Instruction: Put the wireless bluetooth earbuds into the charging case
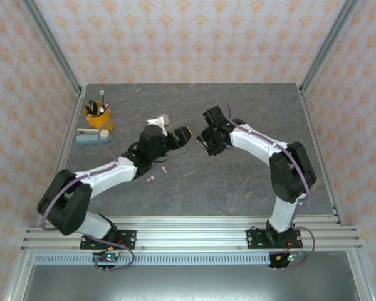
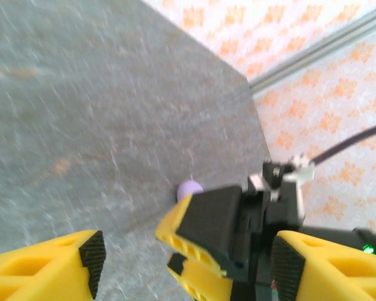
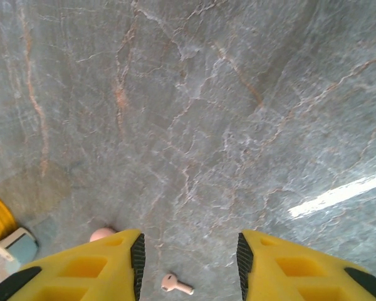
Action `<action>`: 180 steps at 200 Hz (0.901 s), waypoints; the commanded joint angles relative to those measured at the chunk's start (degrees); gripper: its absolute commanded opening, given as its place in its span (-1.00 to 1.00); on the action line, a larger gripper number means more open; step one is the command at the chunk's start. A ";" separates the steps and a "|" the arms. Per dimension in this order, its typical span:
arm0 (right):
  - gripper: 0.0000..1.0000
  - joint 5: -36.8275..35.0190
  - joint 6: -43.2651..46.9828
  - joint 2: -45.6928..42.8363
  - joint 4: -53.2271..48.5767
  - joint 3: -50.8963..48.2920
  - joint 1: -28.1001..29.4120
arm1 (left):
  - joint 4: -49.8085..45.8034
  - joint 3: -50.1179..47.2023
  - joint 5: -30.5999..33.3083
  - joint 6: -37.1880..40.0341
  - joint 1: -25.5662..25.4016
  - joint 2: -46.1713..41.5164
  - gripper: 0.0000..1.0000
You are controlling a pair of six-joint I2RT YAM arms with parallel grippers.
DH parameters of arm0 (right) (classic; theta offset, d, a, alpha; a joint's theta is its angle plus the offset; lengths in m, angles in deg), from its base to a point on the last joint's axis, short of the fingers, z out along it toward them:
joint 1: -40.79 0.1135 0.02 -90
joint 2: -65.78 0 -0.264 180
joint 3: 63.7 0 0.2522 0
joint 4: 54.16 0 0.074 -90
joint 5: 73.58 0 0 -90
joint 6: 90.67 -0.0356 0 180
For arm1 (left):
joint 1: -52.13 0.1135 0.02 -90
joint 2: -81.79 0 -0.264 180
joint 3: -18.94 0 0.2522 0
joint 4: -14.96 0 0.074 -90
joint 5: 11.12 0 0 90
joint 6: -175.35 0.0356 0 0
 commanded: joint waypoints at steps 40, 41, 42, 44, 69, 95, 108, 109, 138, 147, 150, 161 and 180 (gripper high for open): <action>0.05 -4.78 9.29 0.51 -5.79 3.18 2.95 | -21.48 1.76 4.43 2.34 10.92 -8.38 0.92; 0.06 -4.77 9.47 0.62 -5.88 3.37 3.01 | -21.71 1.72 4.43 2.34 11.17 -8.49 0.93; 0.07 -4.81 9.65 0.72 -6.01 3.50 3.13 | -21.95 1.65 4.48 2.34 11.42 -8.64 0.93; 0.08 -4.91 10.05 0.93 -6.24 3.85 3.38 | -22.36 1.49 4.52 2.27 11.81 -8.92 0.94; 0.29 -6.96 15.44 4.51 -10.39 9.99 6.87 | -26.39 0.14 4.70 2.29 17.15 -12.29 1.00; 0.50 -9.71 22.76 10.24 -16.03 19.27 10.82 | -32.93 2.57 3.93 3.75 22.87 -12.45 1.00; 0.55 -10.95 26.77 13.64 -19.20 24.97 12.84 | -36.49 4.59 3.26 4.80 25.56 -11.20 1.00; 0.56 -11.06 27.05 13.95 -19.48 25.42 13.01 | -36.73 4.76 3.23 4.84 25.78 -11.13 1.00; 0.60 -12.31 32.82 23.29 -26.95 39.32 16.15 | -42.06 8.27 2.65 6.16 30.58 -8.66 1.00; 0.61 -12.60 34.80 25.69 -27.68 42.66 17.05 | -42.57 8.60 2.36 6.25 31.84 -8.36 1.00; 0.61 -12.77 35.36 26.43 -27.94 43.66 17.31 | -42.66 8.57 2.19 6.21 32.29 -8.26 1.00; 0.61 -13.28 36.20 29.57 -29.68 47.61 17.91 | -42.76 8.74 1.25 6.20 33.56 -7.92 1.00; 0.60 -12.92 33.82 33.33 -31.01 51.82 17.93 | -43.44 9.07 0.90 5.99 34.77 -7.24 1.00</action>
